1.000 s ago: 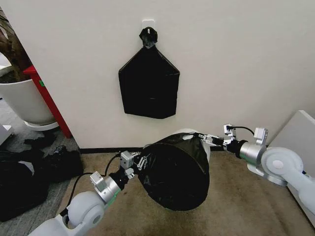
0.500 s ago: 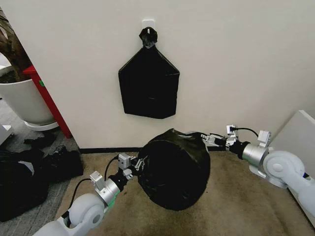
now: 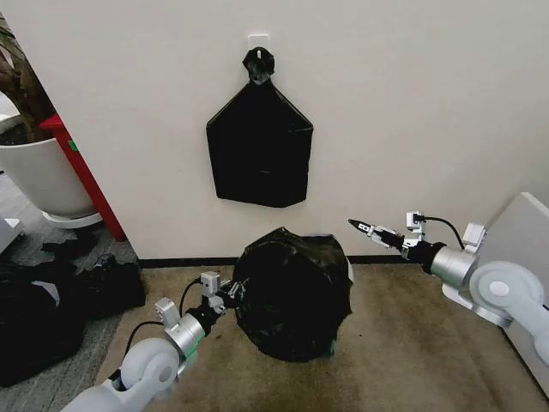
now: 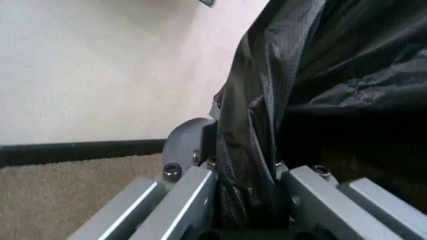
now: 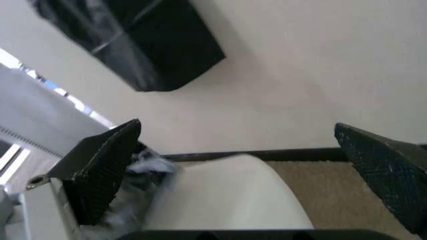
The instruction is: Place the garbage bag over the trash bin.
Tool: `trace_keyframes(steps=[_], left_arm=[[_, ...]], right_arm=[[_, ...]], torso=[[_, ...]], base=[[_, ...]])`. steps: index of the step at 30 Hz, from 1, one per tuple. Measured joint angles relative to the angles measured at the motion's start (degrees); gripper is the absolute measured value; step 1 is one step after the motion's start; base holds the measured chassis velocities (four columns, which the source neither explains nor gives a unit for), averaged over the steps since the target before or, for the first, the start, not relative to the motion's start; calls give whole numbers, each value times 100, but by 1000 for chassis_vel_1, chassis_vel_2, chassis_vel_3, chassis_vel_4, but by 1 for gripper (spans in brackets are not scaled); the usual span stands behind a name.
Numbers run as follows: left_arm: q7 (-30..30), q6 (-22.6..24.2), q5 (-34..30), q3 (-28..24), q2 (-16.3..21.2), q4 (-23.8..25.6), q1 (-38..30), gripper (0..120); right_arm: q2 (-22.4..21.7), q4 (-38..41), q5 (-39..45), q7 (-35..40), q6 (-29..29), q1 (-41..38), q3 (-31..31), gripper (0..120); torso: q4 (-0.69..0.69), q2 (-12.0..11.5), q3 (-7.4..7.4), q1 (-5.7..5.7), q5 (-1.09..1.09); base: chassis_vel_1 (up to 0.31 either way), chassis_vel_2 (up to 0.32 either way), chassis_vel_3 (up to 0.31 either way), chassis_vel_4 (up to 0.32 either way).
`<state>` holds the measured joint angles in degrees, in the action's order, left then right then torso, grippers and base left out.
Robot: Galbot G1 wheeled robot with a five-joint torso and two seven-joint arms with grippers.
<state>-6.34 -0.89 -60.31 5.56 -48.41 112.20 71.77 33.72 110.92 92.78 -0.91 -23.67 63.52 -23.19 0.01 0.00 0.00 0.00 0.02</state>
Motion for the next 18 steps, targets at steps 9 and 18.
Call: trace_keyframes(steps=[9,18], left_arm=[[561,431,-1656,114,-175,-220,-150,0],[591,840,-2569,132,-193,-499,-340,0]], right_arm=[[262,999,1133,1282,-358,857,-950,100],[839,2259,1723,2946,-397,1071,-1037,100]], torso=[[-1,0,0,0,-2],[-1,0,-1,0,-3]], base=[[0,0,0,0],[0,0,0,0]])
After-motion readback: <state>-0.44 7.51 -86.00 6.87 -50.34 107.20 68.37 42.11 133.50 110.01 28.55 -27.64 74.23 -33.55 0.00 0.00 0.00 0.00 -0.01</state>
